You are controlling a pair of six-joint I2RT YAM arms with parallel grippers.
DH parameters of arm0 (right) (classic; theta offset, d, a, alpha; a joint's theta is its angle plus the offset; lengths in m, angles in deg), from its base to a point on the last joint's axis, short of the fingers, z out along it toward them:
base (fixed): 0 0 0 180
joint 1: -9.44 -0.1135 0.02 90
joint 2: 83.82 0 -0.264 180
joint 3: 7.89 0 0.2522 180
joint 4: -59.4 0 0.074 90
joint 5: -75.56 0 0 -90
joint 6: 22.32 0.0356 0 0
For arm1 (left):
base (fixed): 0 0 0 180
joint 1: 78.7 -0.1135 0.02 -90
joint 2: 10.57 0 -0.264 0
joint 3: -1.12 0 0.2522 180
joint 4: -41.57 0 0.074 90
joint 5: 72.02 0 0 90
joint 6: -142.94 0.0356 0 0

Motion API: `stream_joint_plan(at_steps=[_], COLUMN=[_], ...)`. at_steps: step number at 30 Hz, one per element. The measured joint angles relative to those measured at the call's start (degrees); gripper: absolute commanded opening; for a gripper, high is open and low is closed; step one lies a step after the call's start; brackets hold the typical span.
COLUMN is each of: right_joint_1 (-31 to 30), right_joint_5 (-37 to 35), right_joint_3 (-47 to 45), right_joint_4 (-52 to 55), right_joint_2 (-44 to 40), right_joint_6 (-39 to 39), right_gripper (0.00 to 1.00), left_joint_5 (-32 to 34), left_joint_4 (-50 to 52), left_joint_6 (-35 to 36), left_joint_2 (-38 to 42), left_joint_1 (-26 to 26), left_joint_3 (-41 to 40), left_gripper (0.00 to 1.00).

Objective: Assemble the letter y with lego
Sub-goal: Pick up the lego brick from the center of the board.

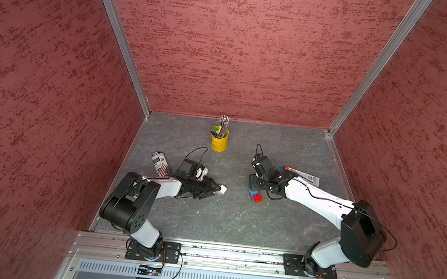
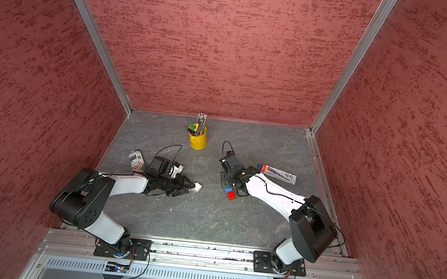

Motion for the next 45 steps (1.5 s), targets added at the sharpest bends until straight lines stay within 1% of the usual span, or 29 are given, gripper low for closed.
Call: stream_joint_plan(at_steps=[3, 13, 16, 22, 33, 40, 45], right_joint_1=[0.0, 0.0, 0.0, 0.0, 0.0, 0.0, 0.0], right_joint_5=[0.0, 0.07, 0.11, 0.24, 0.35, 1.57, 2.43], right_joint_3=[0.0, 0.0, -0.02, -0.44, -0.63, -0.63, -0.74], right_joint_4=[0.04, 0.04, 0.02, 0.02, 0.07, 0.9, 2.32], right_joint_2=[0.0, -0.42, -0.42, -0.44, -0.44, -0.44, -0.42], right_joint_6=[0.0, -0.02, 0.0, 0.0, -0.02, -0.02, -0.04], right_gripper=[0.55, 0.55, 0.55, 0.55, 0.55, 0.61, 0.62], left_joint_5=[0.0, -0.04, -0.17, -0.15, -0.33, -0.44, -0.46], left_joint_4=[-0.02, -0.39, -0.68, -1.51, -2.43, -2.71, -3.04], left_joint_6=[0.0, -0.04, -0.09, -0.37, -0.28, -0.26, -0.28], left_joint_2=[0.0, 0.09, 0.13, 0.28, 0.35, 0.35, 0.35], left_joint_1=[0.0, -0.02, -0.02, -0.26, -0.72, -0.72, -0.72], left_joint_3=[0.0, -0.04, -0.11, -0.85, -1.44, -1.53, -1.68], left_gripper=[0.55, 0.61, 0.62, 0.56, 0.52, 0.51, 0.51])
